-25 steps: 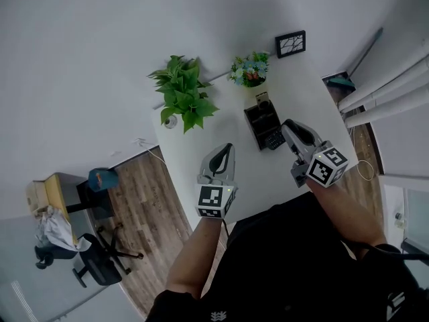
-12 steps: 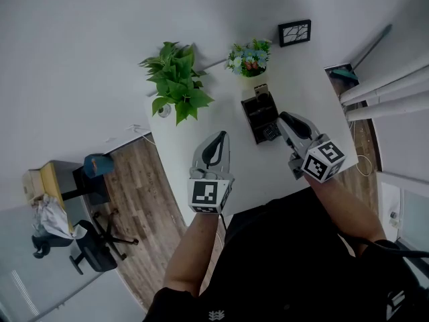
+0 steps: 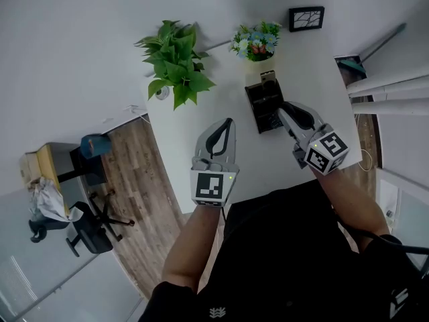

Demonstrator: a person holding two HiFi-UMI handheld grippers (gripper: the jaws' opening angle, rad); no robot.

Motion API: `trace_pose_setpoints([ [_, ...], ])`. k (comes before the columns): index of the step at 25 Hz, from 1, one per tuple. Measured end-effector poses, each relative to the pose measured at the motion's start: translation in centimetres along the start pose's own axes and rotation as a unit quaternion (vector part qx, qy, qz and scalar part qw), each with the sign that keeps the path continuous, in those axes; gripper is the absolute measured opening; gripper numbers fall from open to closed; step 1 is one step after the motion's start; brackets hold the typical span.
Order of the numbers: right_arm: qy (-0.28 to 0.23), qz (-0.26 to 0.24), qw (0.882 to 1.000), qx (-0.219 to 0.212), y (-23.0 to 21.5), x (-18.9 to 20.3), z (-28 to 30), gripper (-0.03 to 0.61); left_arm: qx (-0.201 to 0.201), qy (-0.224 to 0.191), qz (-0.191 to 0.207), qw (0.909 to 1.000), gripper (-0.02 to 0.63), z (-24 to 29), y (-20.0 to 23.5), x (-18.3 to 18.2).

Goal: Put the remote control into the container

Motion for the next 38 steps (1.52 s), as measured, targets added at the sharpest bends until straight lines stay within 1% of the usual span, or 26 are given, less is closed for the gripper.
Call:
trace_pose_setpoints([
  [3, 0.016, -0.022, 1.0, -0.01, -0.1, 0.3, 0.5, 0.069, -0.004, 0.01, 0.002, 0.9999, 0.0, 0.0, 0.0, 0.5],
  [8, 0.036, -0.05, 0.998, -0.033, -0.2, 0.6, 1.7, 0.069, -0.013, 0.007, -0.011, 0.9998, 0.0, 0.2, 0.0, 1.1],
  [11, 0.041, -0.069, 0.995, -0.055, 0.0, 0.6, 2.3, 0.069, -0.017, 0.009, -0.013, 0.9997, 0.0, 0.4, 0.1, 1.6],
  [15, 0.057, -0.122, 0.985, -0.104, 0.6, 0.6, 3.1, 0.069, -0.021, 0.021, -0.011, 0.9995, 0.0, 0.4, 0.1, 2.2],
  [17, 0.063, -0.139, 0.981, -0.122, 0.8, 0.7, 3.5, 0.069, -0.026, 0.019, -0.017, 0.9993, 0.0, 0.5, 0.2, 2.4],
  [20, 0.061, -0.133, 0.98, -0.134, 0.7, 0.9, 3.9, 0.069, -0.033, 0.018, -0.03, 0.9988, 0.0, 0.6, 0.2, 2.9],
  [23, 0.065, -0.133, 0.977, -0.151, 0.8, 1.0, 4.3, 0.071, -0.034, 0.029, -0.03, 0.9985, 0.0, 0.6, 0.2, 3.4],
  [25, 0.078, -0.158, 0.969, -0.173, 1.0, 1.2, 4.4, 0.072, -0.031, 0.041, -0.029, 0.9983, 0.0, 0.5, 0.1, 3.7],
  [27, 0.103, -0.2, 0.954, -0.198, 1.3, 1.5, 4.4, 0.074, -0.03, 0.04, -0.03, 0.9983, 0.0, 0.7, 0.0, 3.7],
  [28, 0.115, -0.213, 0.949, -0.204, 1.4, 1.8, 4.4, 0.075, -0.03, 0.04, -0.03, 0.9983, 0.0, 0.7, 0.0, 3.8],
  [29, 0.125, -0.218, 0.946, -0.206, 1.5, 2.0, 4.5, 0.077, -0.031, 0.036, -0.032, 0.9983, 0.0, 0.8, -0.1, 3.8],
  [31, 0.133, -0.213, 0.946, -0.203, 1.3, 2.4, 4.5, 0.081, -0.035, 0.028, -0.039, 0.9982, 0.0, 1.1, -0.2, 3.7],
  [32, 0.136, -0.207, 0.948, -0.2, 1.1, 2.6, 4.5, 0.083, -0.036, 0.031, -0.04, 0.9981, 0.0, 1.1, -0.2, 3.6],
  [34, 0.139, -0.188, 0.953, -0.191, 0.7, 3.1, 4.4, 0.085, -0.035, 0.038, -0.039, 0.9979, 0.0, 1.1, -0.3, 3.6],
  [36, 0.137, -0.164, 0.96, -0.183, 0.4, 3.5, 4.4, 0.089, -0.039, 0.033, -0.038, 0.998, 0.0, 1.0, -0.3, 3.7],
  [38, 0.131, -0.151, 0.963, -0.179, 0.1, 3.7, 4.4, 0.092, -0.041, 0.035, -0.039, 0.9978, 0.0, 0.9, -0.2, 3.9],
])
Point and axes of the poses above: the fingertips, and each gripper's own axes: z forward along the fingers, y to its left, x out of its underside, the point moved 10 cm from there along -z, backward along the fingers, and after that the axes turned 9 degrees about -x, right-handed, at the moved point
